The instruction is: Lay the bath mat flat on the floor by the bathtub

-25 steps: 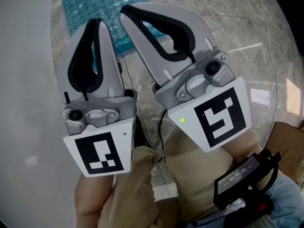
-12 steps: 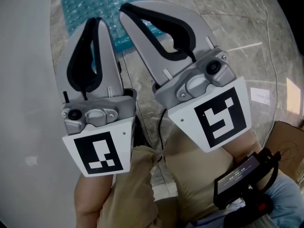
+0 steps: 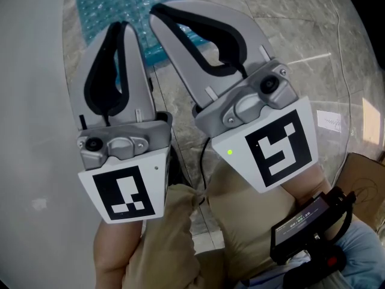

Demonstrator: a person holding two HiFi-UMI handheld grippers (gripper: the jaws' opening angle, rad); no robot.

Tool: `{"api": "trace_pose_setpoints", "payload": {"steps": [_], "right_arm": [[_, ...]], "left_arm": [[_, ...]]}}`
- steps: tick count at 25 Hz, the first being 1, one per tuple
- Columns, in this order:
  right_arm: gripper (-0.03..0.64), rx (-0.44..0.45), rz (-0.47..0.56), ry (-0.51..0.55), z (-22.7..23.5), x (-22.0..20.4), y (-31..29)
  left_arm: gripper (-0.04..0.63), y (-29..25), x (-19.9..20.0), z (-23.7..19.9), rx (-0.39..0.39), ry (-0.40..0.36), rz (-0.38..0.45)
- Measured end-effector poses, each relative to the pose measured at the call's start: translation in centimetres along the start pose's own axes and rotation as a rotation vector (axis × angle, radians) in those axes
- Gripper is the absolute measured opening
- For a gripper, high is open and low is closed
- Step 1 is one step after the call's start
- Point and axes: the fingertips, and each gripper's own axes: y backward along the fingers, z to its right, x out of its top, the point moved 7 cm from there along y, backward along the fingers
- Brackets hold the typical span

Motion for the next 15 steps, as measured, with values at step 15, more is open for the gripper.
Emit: {"api": "trace_pose_setpoints", "payload": {"steps": [15], "right_arm": [[0.008, 0.003, 0.000, 0.002, -0.04, 0.06, 0.02]], "left_arm": [[0.034, 0.01, 0.03, 0.10, -0.002, -0.003, -0.003]]}}
